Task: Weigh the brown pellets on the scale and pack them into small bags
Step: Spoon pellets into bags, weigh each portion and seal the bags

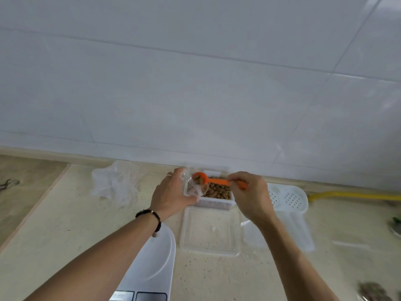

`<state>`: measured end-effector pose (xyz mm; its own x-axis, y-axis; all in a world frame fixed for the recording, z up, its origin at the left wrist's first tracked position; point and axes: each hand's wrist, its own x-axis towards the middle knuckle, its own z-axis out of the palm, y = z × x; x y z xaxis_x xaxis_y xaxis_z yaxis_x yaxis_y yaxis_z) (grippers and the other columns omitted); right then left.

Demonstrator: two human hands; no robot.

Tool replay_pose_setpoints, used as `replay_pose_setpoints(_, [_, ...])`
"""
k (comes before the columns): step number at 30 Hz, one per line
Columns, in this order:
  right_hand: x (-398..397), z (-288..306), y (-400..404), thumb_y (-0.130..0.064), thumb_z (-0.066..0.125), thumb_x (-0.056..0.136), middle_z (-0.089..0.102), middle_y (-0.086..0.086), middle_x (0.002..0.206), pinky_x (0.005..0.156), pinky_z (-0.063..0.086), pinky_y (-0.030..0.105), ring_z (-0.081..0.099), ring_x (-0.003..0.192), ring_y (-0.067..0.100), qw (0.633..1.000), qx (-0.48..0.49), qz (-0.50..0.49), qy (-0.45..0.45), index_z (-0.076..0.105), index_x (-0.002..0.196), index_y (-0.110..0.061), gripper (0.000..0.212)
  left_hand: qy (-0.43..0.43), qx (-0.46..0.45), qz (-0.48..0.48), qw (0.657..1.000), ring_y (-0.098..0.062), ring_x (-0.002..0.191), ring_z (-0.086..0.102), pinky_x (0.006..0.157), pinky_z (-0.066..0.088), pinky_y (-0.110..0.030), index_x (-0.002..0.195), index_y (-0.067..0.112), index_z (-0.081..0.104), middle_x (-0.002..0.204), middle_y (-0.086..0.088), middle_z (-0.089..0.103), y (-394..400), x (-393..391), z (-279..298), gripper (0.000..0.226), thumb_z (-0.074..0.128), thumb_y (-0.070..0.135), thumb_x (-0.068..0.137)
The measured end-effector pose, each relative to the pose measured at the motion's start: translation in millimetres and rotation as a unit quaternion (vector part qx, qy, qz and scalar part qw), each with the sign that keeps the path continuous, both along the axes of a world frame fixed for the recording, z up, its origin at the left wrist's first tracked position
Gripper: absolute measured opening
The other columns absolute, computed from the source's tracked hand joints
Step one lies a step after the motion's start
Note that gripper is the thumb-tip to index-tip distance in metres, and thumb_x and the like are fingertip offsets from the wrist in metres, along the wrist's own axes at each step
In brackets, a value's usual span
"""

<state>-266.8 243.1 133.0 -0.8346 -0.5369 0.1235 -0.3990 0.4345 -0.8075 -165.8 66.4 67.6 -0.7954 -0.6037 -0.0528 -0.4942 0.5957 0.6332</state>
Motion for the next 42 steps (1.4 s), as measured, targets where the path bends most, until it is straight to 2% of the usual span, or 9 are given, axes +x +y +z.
replay_pose_setpoints(3, [9.7, 0.8, -2.0, 0.0, 0.055, 0.086, 0.062, -0.013, 0.079, 0.057, 0.041, 0.016, 0.055, 0.065, 0.003, 0.979, 0.052, 0.129, 0.152, 0.076, 0.09, -0.019, 0.028, 0.023, -0.012, -0.001, 1.0, -0.015, 0.105, 0.052, 0.081, 0.051, -0.033, 0.138, 0.027, 0.031, 0.114, 0.004, 0.045, 4.8, 0.3, -0.7, 0.086, 0.075, 0.053, 0.068])
replay_pose_setpoints(6, [6.6, -0.6, -1.1, 0.003, 0.055, 0.084, 0.062, -0.012, 0.079, 0.056, 0.039, 0.015, 0.055, 0.064, 0.002, 0.976, 0.022, 0.116, 0.185, 0.076, 0.09, -0.016, 0.029, 0.021, -0.007, -0.002, 1.0, -0.015, 0.103, 0.052, 0.08, 0.051, -0.033, 0.137, 0.027, 0.031, 0.113, 0.004, 0.043, 6.2, 1.4, -1.1, 0.087, 0.076, 0.051, 0.067])
replay_pose_setpoints(10, [-0.2, 0.4, 3.9, 0.002, 0.056, 0.084, 0.067, -0.009, 0.077, 0.055, 0.042, 0.01, 0.06, 0.065, 0.001, 0.997, -0.047, -0.019, 0.061, 0.074, 0.086, -0.016, 0.026, 0.017, 0.012, 0.012, 1.0, -0.017, 0.108, 0.052, 0.083, 0.049, -0.032, 0.138, 0.027, 0.031, 0.118, 0.003, 0.043, 3.8, 2.5, -2.4, 0.088, 0.077, 0.05, 0.067])
replay_pose_setpoints(14, [-18.4, -23.8, 4.2, -0.003, 0.052, 0.086, 0.067, -0.008, 0.071, 0.047, 0.037, 0.011, 0.056, 0.057, 0.004, 0.991, 0.001, -0.128, -0.044, 0.074, 0.088, -0.017, 0.026, 0.007, 0.017, 0.025, 1.0, -0.016, 0.112, 0.05, 0.085, 0.048, -0.032, 0.137, 0.028, 0.03, 0.122, 0.004, 0.04, 1.5, 7.5, -2.6, 0.087, 0.077, 0.049, 0.067])
replay_pose_setpoints(19, [-26.9, -68.0, -14.0, -0.004, 0.045, 0.092, 0.066, 0.002, 0.08, 0.057, 0.04, 0.025, 0.056, 0.064, 0.015, 0.988, 0.086, -0.108, -0.063, 0.072, 0.094, -0.01, 0.028, -0.008, 0.007, 0.039, 0.999, -0.014, 0.108, 0.049, 0.078, 0.041, -0.025, 0.139, 0.028, 0.029, 0.117, 0.008, 0.037, -6.7, 21.4, -1.7, 0.089, 0.077, 0.051, 0.069])
replay_pose_setpoints(25, [-26.3, -86.2, -39.3, -0.004, 0.047, 0.093, 0.067, 0.002, 0.091, 0.057, 0.043, 0.021, 0.057, 0.062, 0.012, 0.986, 0.108, -0.037, -0.123, 0.072, 0.104, -0.011, 0.028, -0.027, 0.012, 0.053, 0.998, -0.012, 0.107, 0.049, 0.079, 0.041, -0.025, 0.139, 0.03, 0.029, 0.118, 0.009, 0.036, -12.4, 30.6, -3.8, 0.091, 0.077, 0.057, 0.067])
replay_pose_setpoints(27, [-27.6, -88.5, -41.0, -0.003, 0.047, 0.092, 0.068, 0.003, 0.089, 0.057, 0.045, 0.024, 0.057, 0.061, 0.013, 0.978, 0.082, -0.06, -0.183, 0.072, 0.104, -0.012, 0.029, -0.034, 0.012, 0.055, 0.998, -0.013, 0.106, 0.051, 0.078, 0.042, -0.026, 0.139, 0.031, 0.03, 0.116, 0.009, 0.037, -12.7, 32.7, -4.4, 0.091, 0.077, 0.056, 0.067])
replay_pose_setpoints(31, [-30.7, -91.1, -33.9, 0.005, 0.043, 0.089, 0.058, 0.006, 0.063, 0.045, 0.038, 0.026, 0.048, 0.048, 0.017, 0.943, -0.011, -0.148, -0.297, 0.07, 0.097, -0.005, 0.03, -0.038, 0.011, 0.044, 0.998, -0.014, 0.109, 0.05, 0.081, 0.044, -0.027, 0.141, 0.031, 0.03, 0.117, 0.008, 0.037, -10.5, 33.1, -5.3, 0.092, 0.078, 0.053, 0.066])
replay_pose_setpoints(42, [-37.1, -65.1, -3.9, 0.008, 0.05, 0.09, 0.057, 0.014, 0.07, 0.038, 0.032, 0.019, 0.041, 0.049, 0.014, 0.894, -0.155, -0.186, -0.377, 0.069, 0.094, 0.002, 0.02, -0.053, 0.007, 0.008, 0.999, -0.014, 0.109, 0.049, 0.077, 0.043, -0.027, 0.138, 0.03, 0.033, 0.12, 0.006, 0.041, -3.7, 13.0, -6.6, 0.086, 0.078, 0.05, 0.067])
